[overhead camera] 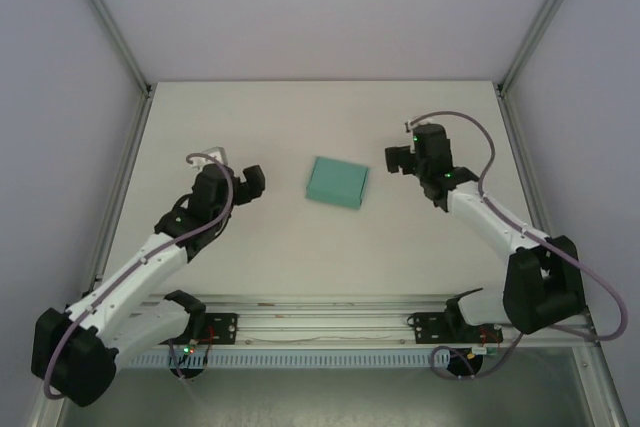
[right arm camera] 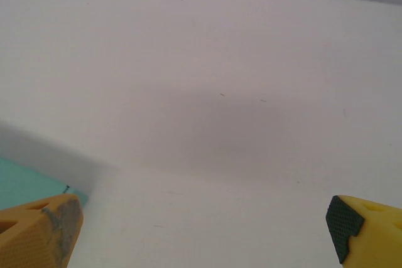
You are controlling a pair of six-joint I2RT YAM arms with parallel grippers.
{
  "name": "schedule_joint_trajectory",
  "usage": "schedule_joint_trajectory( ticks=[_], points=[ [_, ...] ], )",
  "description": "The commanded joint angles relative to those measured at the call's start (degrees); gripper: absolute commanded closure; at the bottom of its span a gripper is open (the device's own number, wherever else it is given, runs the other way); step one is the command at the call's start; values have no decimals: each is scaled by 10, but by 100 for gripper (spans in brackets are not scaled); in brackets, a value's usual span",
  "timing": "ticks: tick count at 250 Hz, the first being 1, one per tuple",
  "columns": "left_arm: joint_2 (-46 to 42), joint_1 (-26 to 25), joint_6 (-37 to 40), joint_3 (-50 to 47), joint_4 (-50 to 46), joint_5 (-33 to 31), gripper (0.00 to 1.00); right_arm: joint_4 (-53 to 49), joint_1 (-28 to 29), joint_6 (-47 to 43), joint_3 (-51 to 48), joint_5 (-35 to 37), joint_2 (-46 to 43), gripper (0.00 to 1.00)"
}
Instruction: Assemble paper box
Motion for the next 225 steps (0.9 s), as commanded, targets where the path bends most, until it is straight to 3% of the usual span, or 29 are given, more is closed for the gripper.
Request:
schedule_joint_trajectory(
  ticks=[1,24,46,96,195,225],
  points=[
    [16,0,-25,-31,103,111,0,7,8,51,28,-90,30,0],
    [79,-6,-81,-49,207,219,0,-30,8,51,87,-137,97,1],
    [162,-33,-117,-39,278,265,0,-51,8,51,140,-197,165,4],
    [329,-93,-144,44,337,301,0,-91,10,53,236,-333,288,13],
    [457,-94,-185,106,352,326,6,-146,22,40,294,-384,389,19],
    [484,-93,-178,126,314,307,8,-155,27,38,301,-398,405,24]
  ],
)
